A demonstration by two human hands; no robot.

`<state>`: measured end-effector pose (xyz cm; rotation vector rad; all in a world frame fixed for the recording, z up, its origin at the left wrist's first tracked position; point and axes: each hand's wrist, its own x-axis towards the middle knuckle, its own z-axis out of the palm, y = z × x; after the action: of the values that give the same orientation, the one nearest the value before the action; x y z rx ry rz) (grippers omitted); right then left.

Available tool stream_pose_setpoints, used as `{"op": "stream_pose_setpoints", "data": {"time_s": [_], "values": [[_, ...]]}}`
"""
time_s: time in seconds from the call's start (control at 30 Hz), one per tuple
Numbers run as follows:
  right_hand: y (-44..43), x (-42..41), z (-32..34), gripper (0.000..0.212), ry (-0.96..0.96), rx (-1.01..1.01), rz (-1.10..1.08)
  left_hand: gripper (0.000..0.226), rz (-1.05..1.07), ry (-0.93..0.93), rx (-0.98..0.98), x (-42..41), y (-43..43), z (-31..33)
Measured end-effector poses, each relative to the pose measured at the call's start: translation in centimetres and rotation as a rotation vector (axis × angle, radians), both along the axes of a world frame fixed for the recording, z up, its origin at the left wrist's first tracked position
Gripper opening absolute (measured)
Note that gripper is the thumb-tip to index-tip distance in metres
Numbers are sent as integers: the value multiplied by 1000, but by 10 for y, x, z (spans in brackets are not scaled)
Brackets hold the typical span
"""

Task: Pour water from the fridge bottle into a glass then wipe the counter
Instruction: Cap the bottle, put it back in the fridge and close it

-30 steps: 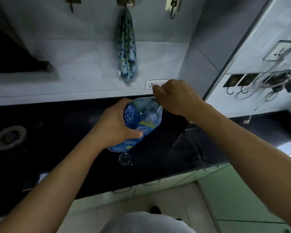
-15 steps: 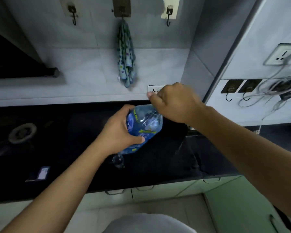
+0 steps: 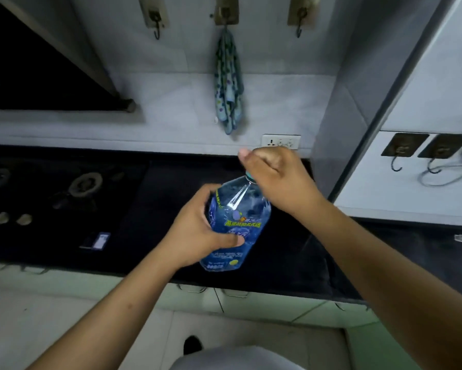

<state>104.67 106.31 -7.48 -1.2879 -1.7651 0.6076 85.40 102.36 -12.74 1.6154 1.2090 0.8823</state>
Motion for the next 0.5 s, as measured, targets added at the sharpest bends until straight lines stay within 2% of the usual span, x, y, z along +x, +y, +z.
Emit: {"op": "stream_pose_setpoints", "data": {"time_s": [0.07,0.1,0.2,0.27,0.37,0.5], "values": [[2,-12,-24,59,369,-246,11,81,102,-7,10,-12,-9,1],[4,-21,-39,64,484,-400,-17,82,160,-20,18,-19,-14,2],[-5,-53,-78,67,706,-861,-23,80,308,-64,25,-47,-31,6],[-24,-80,-94,69,764,-1128,83,81,405,-89,38,-69,-47,11],[-49,-122,-104,80,903,-1376,226,85,538,-117,49,-104,-74,15],[-74,-186,-98,82,980,-1473,309,85,686,-139,57,-156,-117,19]]}}
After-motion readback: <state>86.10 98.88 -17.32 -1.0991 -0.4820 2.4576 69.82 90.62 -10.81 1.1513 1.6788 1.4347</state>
